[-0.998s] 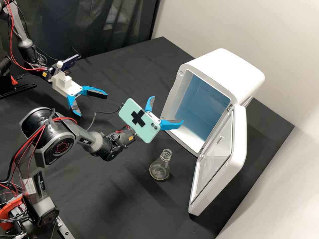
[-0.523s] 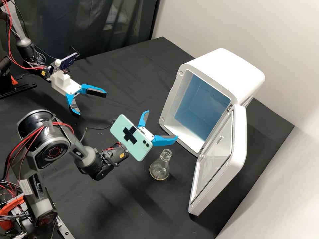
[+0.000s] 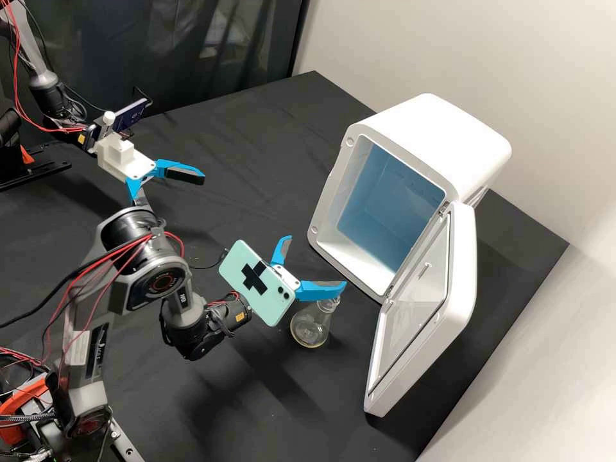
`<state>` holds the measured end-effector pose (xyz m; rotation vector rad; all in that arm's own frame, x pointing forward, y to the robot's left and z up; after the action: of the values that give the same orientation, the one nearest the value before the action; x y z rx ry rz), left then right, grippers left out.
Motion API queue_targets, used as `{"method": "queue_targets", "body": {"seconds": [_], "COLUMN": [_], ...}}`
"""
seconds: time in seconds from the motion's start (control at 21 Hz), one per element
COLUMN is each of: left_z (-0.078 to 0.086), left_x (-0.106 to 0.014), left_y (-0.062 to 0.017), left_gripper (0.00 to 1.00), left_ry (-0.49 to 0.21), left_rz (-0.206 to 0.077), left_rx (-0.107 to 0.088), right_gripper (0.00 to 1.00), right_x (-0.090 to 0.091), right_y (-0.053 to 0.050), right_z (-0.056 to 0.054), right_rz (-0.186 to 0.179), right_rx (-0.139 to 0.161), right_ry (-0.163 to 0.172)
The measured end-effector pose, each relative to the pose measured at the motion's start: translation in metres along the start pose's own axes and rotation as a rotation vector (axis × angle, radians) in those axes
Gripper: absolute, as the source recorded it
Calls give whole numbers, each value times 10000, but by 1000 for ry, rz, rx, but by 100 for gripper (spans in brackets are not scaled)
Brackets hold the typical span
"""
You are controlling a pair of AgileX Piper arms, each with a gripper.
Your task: Place the flask in the incubator
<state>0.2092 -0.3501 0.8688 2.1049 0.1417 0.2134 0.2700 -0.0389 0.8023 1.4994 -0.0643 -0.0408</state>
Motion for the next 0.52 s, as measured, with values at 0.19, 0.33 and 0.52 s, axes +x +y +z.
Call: {"method": "queue_targets", "body": {"seconds": [0.19,0.33,0.52], "left_z": [4,4,4], "left_x": [-15,-15,-15], "left_y": [-17,-17,-17], "left_gripper": [100,100,100], "left_ry": [1,1,1], "left_rz": [-7,-7,-7], "left_rx": [-3,-3,-3], "right_gripper": [100,100,100], "right_x": [47,42,6], "right_y": [14,46,198], "right_z": [38,76,120], "right_rz": [12,23,56], "right_rx": [-17,-17,37], "right_ry": [-11,-23,-49]}}
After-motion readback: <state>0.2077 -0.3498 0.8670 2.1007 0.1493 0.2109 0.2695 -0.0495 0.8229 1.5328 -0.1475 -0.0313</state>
